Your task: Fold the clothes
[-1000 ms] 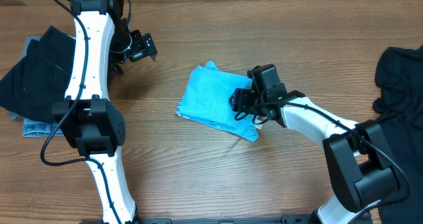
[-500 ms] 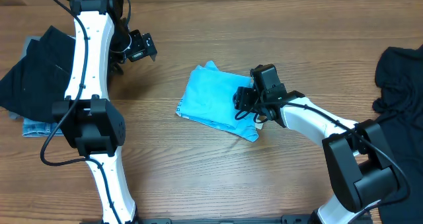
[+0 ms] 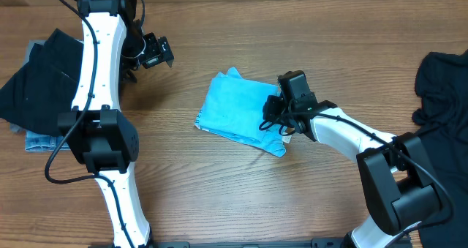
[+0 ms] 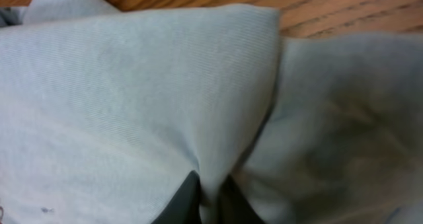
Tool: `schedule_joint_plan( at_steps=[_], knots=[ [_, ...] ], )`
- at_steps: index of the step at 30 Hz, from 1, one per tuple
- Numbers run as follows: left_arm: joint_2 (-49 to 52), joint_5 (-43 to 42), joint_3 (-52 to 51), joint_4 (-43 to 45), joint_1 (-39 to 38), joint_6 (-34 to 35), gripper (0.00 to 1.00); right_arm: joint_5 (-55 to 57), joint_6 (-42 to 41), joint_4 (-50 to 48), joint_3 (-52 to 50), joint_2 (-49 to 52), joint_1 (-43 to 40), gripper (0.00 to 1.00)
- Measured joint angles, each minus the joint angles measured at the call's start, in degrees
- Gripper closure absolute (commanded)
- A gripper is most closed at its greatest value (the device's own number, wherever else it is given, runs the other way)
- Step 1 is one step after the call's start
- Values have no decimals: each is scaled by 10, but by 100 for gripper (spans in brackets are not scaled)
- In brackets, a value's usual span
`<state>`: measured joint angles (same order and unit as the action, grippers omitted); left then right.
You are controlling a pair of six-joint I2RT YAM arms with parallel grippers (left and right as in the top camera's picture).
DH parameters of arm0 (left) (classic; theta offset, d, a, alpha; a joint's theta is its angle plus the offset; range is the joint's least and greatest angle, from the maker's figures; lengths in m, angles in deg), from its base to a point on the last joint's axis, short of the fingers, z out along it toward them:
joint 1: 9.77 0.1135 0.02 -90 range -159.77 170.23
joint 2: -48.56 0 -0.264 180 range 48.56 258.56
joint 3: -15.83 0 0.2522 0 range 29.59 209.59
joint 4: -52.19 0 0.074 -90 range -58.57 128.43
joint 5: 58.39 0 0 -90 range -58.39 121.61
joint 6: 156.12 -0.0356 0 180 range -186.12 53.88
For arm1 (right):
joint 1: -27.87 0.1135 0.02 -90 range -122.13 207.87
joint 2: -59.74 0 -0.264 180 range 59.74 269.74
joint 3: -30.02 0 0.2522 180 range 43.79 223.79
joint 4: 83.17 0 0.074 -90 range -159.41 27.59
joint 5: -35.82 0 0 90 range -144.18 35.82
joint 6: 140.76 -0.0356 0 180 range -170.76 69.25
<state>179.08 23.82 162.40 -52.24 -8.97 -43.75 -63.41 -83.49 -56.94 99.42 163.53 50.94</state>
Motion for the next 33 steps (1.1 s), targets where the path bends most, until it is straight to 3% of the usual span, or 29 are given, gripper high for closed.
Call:
schedule_joint_plan(
  at_steps=[8, 21, 33],
  knots=[
    [0, -2, 0, 0, 0, 0, 0, -4, -3, -4, 0, -1, -10, 96],
    [0, -2, 0, 0, 0, 0, 0, -4, -2, 85, 0, -132, -38, 96],
    [0, -2, 0, 0, 0, 0, 0, 54, -3, 170, 0, -146, -44, 96]
  ],
)
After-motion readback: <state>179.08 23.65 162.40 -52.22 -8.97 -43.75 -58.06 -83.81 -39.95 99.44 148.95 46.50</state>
